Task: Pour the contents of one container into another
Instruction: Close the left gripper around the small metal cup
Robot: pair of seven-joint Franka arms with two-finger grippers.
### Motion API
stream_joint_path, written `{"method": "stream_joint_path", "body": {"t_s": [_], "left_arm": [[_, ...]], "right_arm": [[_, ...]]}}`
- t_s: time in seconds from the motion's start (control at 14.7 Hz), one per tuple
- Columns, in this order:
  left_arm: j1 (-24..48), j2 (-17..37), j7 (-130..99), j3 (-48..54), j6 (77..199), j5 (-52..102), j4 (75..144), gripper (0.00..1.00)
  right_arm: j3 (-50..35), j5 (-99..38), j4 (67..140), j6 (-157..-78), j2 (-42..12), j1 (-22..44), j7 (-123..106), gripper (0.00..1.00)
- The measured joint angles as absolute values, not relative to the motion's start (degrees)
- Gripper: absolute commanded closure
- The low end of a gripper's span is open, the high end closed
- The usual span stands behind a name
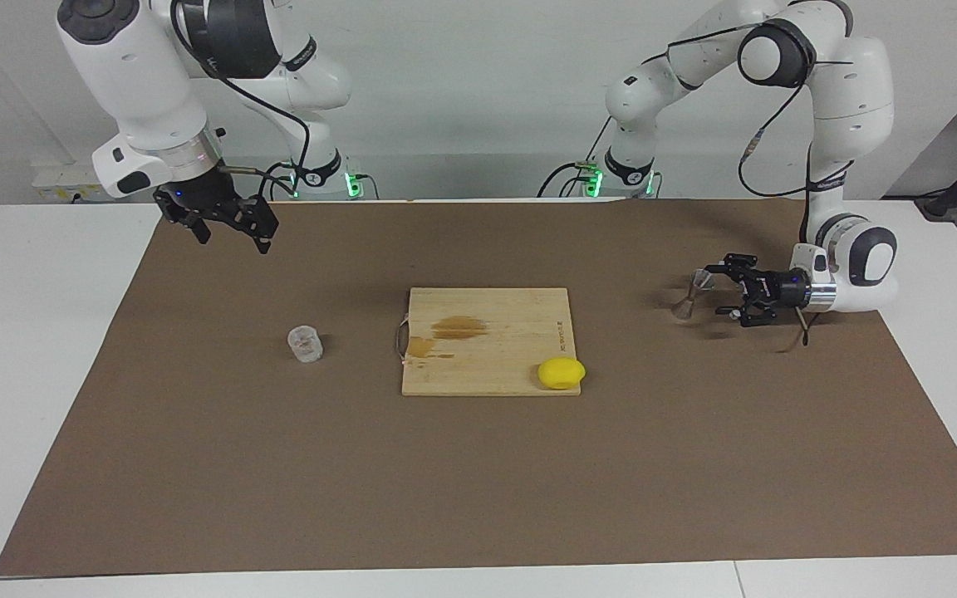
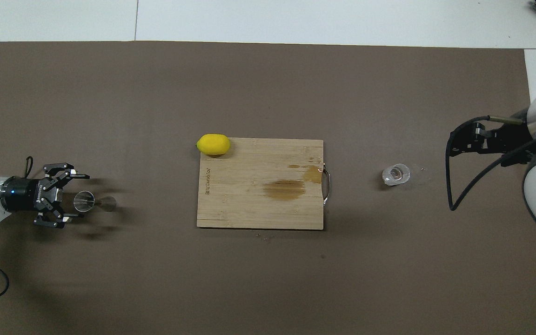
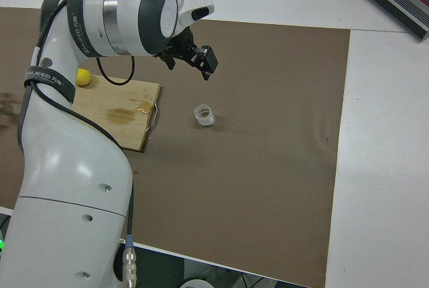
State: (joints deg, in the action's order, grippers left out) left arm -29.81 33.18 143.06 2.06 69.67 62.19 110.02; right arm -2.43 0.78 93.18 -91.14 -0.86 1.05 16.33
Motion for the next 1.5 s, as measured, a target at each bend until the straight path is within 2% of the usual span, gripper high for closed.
{"method": "stream_joint_path", "body": {"t_s": [0.75, 0.88, 1.02, 1.09, 1.16, 1.22, 1.43, 1.5], "left_arm": [[-28.94, 32.44, 143.06, 1.37, 68.79, 62.57, 110.13, 0.00], [-28.89, 32.39, 143.06, 1.37, 68.79, 62.57, 110.14, 0.05], [-28.82, 32.39, 143.06, 1.40, 68.79, 62.57, 110.21, 0.06], [-28.74, 32.39, 143.06, 1.43, 68.79, 62.57, 110.24, 0.12], [-28.67, 32.39, 143.06, 1.46, 68.79, 62.57, 110.26, 0.24], [-28.60, 32.39, 143.05, 1.47, 68.79, 62.57, 110.30, 0.25], [-28.58, 32.39, 142.80, 1.44, 68.80, 62.57, 110.45, 0.40], [-28.57, 32.39, 142.58, 1.41, 68.83, 62.56, 110.49, 0.41]], "right_arm": [[-2.43, 0.78, 93.18, -91.14, -0.86, 1.05, 16.33, 0.01], [-2.43, 0.78, 93.18, -91.14, -0.86, 1.05, 16.33, 0.01], [-2.43, 0.78, 93.18, -91.14, -0.86, 1.05, 16.33, 0.01], [-2.43, 0.78, 93.18, -91.14, -0.86, 1.05, 16.33, 0.01], [-2.43, 0.78, 93.18, -91.14, -0.86, 1.05, 16.33, 0.01], [-2.43, 0.78, 93.18, -91.14, -0.86, 1.05, 16.33, 0.01], [-2.43, 0.78, 93.18, -91.14, -0.86, 1.05, 16.33, 0.01], [-2.43, 0.78, 93.18, -91.14, -0.86, 1.05, 16.33, 0.01]]}}
